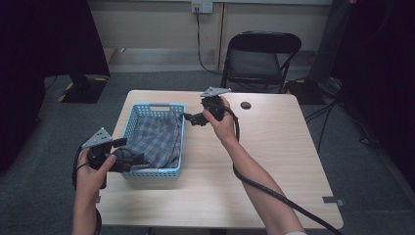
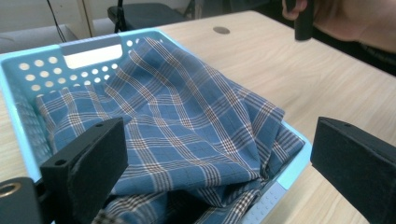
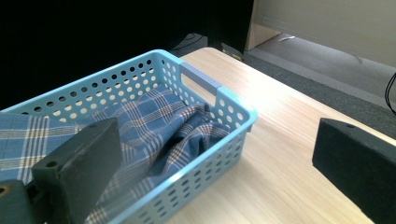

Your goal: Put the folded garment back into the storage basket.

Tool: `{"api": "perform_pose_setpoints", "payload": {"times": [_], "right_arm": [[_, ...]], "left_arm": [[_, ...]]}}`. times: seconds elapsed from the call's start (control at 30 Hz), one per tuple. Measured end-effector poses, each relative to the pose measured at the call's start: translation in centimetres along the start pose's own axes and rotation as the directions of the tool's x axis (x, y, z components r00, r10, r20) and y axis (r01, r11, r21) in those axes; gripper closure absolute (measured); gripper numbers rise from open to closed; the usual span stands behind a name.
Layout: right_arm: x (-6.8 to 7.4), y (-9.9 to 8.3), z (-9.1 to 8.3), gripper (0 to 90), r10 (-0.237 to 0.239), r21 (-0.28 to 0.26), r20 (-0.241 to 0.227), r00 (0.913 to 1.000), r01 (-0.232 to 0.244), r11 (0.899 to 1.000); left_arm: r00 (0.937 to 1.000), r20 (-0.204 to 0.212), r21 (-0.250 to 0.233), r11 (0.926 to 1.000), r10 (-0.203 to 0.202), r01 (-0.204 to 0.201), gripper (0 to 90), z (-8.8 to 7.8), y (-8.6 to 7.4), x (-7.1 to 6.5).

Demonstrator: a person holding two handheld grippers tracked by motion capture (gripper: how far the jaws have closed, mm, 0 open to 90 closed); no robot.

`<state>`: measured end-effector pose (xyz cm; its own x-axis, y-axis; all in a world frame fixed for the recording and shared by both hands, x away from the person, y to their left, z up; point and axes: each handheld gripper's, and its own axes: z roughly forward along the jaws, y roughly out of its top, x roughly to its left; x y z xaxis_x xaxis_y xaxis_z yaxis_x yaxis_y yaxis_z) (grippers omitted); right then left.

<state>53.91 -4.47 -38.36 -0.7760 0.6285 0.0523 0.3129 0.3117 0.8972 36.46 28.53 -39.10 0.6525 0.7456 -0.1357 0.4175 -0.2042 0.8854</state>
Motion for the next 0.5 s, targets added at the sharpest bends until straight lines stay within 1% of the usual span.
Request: {"api": "perform_pose_setpoints", "payload": {"times": [0.03,0.17,0.2,0.23,0.27,0.33,0.5], "right_arm": [[-0.1,0.0,-0.2,0.7,0.001,-0.001,0.001,1.0000,-0.001,1.000],[-0.5,-0.2,-1.2,0.7,0.006,0.001,-0.007,1.0000,-0.006,1.000],[-0.6,-0.3,-1.3,0.8,0.007,0.001,-0.006,1.0000,-0.007,1.000],[-0.6,-0.3,-1.5,0.8,0.006,0.002,-0.002,1.0000,-0.006,1.000],[-0.7,-0.4,-1.8,0.7,0.003,0.001,0.005,1.0000,-0.003,1.000],[-0.9,-0.5,-2.1,0.7,0.006,0.000,0.002,1.0000,-0.006,1.000],[-1.1,-0.7,-2.8,0.7,-0.002,0.000,0.015,0.9999,0.002,1.000]], "left_arm": [[1.0000,0.007,0.002,1.0000,0.004,-0.004,3.4,0.1,0.0,-0.1],[0.9996,0.028,-0.004,1.0000,-0.004,0.005,3.5,0.6,0.1,-0.4],[0.9993,0.036,-0.005,0.9999,-0.014,0.014,3.9,0.7,0.1,-0.4],[0.9991,0.038,-0.009,0.9998,-0.019,0.019,4.0,0.8,0.2,-0.6],[0.9991,0.041,-0.009,0.9999,-0.014,0.014,4.0,0.9,0.2,-0.6],[0.9988,0.044,-0.010,0.9997,-0.020,0.021,4.0,1.0,0.3,-0.8],[0.9983,0.057,-0.003,1.0000,-0.008,0.008,3.8,1.5,0.5,-1.2]]}}
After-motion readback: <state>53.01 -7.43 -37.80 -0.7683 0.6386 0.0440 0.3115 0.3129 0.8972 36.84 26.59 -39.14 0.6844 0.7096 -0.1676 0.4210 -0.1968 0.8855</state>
